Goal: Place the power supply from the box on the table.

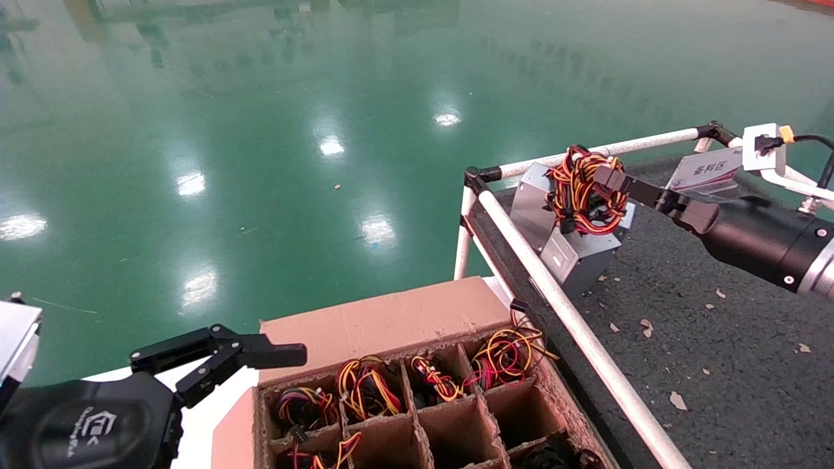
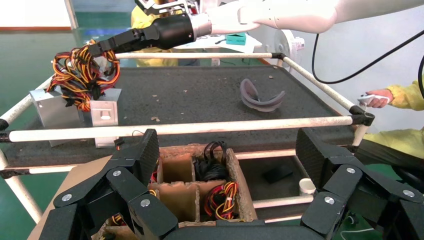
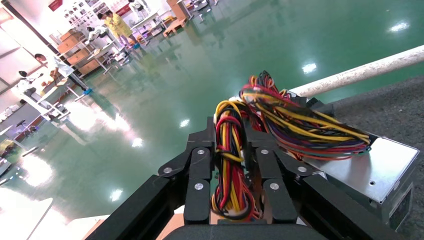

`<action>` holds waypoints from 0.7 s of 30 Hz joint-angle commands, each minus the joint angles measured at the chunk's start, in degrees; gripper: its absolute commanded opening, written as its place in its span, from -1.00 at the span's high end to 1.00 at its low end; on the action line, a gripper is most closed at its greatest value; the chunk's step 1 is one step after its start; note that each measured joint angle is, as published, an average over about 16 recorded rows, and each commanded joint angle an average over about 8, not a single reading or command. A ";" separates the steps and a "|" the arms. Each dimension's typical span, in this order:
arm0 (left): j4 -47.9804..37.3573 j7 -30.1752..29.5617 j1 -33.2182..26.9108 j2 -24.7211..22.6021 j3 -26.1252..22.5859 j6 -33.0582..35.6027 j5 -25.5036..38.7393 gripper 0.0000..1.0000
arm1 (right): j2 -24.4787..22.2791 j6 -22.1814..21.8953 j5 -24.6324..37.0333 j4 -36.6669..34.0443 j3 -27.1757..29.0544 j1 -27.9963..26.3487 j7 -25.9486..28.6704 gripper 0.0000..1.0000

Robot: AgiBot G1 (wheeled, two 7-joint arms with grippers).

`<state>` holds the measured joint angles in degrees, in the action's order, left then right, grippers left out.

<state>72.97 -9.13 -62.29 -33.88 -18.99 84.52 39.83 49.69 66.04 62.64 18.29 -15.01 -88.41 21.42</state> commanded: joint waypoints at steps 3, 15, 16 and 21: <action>0.00 0.00 0.00 0.00 0.00 0.00 0.00 -1.00 | -0.10 0.00 0.00 0.24 0.03 0.17 0.09 -1.00; -0.01 0.00 0.00 0.00 -0.01 0.01 0.00 -1.00 | -1.13 0.40 -0.05 0.79 0.16 0.20 0.36 -1.00; -0.01 0.01 0.00 0.00 -0.01 0.01 0.00 -1.00 | -1.47 0.57 -0.05 0.90 0.18 0.14 0.45 -1.00; -0.02 0.01 -0.01 0.00 -0.02 0.01 -0.01 -1.00 | -3.50 1.55 0.02 1.85 0.22 -0.15 1.25 -1.00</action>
<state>72.94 -9.12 -62.30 -33.88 -19.00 84.53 39.83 46.41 67.41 62.69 20.31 -14.82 -88.45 22.75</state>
